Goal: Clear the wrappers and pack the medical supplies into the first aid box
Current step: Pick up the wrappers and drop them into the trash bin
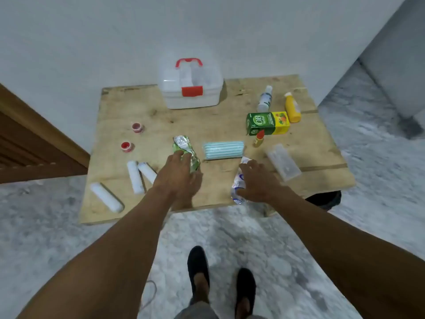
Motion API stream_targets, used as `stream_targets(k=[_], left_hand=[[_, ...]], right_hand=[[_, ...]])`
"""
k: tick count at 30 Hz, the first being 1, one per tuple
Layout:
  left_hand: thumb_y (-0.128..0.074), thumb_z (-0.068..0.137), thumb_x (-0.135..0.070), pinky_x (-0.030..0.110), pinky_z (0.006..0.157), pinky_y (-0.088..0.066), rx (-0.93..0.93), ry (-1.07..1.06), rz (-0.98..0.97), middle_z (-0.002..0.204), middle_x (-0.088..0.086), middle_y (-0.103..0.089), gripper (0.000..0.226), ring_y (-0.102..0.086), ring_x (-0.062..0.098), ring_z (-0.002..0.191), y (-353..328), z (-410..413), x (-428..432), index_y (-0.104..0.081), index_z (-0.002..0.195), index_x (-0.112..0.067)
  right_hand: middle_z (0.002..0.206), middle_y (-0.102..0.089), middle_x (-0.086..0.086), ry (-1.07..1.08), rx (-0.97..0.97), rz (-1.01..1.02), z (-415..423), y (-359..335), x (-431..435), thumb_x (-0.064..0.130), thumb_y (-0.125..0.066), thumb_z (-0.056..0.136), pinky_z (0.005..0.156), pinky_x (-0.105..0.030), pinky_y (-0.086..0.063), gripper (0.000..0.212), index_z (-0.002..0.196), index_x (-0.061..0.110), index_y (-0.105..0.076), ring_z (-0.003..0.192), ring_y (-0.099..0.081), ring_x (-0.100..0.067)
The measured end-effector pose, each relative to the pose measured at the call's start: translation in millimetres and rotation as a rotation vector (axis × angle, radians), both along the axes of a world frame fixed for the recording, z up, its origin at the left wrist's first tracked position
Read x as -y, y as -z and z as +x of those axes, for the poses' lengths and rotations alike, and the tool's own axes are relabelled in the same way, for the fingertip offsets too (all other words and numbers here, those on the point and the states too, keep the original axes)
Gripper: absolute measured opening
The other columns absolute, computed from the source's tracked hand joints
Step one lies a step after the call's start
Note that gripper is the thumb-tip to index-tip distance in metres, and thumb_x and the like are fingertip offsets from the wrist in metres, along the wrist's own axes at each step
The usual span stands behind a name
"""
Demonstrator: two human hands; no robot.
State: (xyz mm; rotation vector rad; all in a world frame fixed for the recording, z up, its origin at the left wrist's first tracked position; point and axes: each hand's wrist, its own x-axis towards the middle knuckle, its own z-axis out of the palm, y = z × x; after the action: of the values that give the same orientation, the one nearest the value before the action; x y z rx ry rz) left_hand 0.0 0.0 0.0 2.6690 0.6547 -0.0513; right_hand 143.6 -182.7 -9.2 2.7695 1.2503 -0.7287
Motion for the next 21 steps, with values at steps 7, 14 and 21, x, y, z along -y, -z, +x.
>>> stream_targets(k=[7, 14, 21], left_hand=[[-0.072, 0.085, -0.037, 0.045, 0.117, -0.025, -0.216, -0.065, -0.125, 0.162, 0.022, -0.01, 0.096, -0.015, 0.04, 0.147, 22.5, 31.8, -52.0, -0.015, 0.156, -0.005], [-0.068, 0.086, -0.037, 0.047, 0.097, -0.043, -0.265, -0.039, 0.015, 0.139, 0.018, -0.04, 0.067, -0.038, 0.037, 0.126, 34.1, 37.5, -53.0, -0.043, 0.142, -0.008], [-0.058, 0.09, -0.038, 0.039, 0.077, -0.048, -0.215, 0.08, 0.165, 0.112, 0.011, -0.06, 0.042, -0.058, 0.032, 0.102, 23.8, 11.5, -11.3, -0.056, 0.125, -0.014]], right_hand=[[0.132, -0.042, -0.017, 0.057, 0.007, -0.039, 2.3, 10.1, -17.0, 0.042, -0.075, 0.077, 0.101, -0.037, -0.031, 0.073, 0.131, 0.003, -0.045, 0.119, -0.041, -0.035], [0.114, -0.058, -0.026, -0.01, 0.099, 0.057, 2.7, 8.9, -18.1, 0.011, -0.071, 0.082, 0.09, -0.044, -0.042, 0.041, 0.117, -0.007, -0.059, 0.106, -0.055, -0.04], [0.108, -0.057, -0.015, 0.031, 0.02, 0.12, -10.2, 17.2, 0.6, 0.009, -0.068, 0.085, 0.078, -0.038, -0.049, 0.04, 0.123, 0.007, -0.057, 0.093, -0.06, -0.036]])
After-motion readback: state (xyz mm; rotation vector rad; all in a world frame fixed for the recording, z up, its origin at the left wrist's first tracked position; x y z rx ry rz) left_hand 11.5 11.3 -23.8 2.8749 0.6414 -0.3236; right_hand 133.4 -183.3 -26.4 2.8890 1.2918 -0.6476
